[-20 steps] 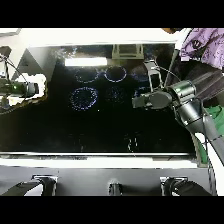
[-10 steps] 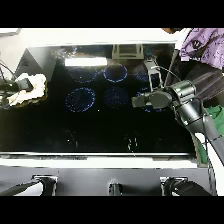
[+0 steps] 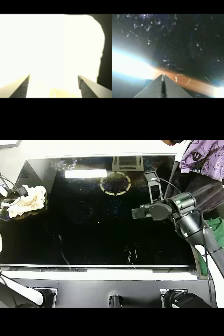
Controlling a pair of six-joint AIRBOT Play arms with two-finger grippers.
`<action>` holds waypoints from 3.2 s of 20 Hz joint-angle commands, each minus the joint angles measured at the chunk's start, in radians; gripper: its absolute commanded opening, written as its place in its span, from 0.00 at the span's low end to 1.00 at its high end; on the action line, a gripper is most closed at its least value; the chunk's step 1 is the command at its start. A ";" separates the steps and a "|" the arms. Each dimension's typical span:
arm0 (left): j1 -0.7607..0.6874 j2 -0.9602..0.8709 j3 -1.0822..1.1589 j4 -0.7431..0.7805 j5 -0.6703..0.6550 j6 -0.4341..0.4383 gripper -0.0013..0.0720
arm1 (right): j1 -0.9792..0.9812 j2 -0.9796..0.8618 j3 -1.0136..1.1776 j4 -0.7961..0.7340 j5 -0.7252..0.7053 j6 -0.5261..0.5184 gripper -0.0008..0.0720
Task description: Fold the clothes and pants, and hang the long-sleeved shirts on hangers.
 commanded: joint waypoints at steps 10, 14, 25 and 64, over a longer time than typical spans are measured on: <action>-0.045 -0.060 0.069 -0.143 -0.029 -0.057 0.03 | 0.001 0.012 0.001 0.000 -0.094 0.018 0.06; -0.220 0.114 0.042 -0.183 -0.248 -0.050 0.03 | 0.001 0.079 0.001 -0.034 -0.177 0.018 0.06; -1.056 0.326 -0.104 -0.407 -0.402 -0.348 0.04 | 0.001 0.356 0.001 -0.241 -0.384 -0.008 0.30; -0.577 0.294 -0.217 -0.521 -0.519 -0.092 1.00 | -0.603 -0.171 -0.568 0.763 -0.071 -0.463 0.05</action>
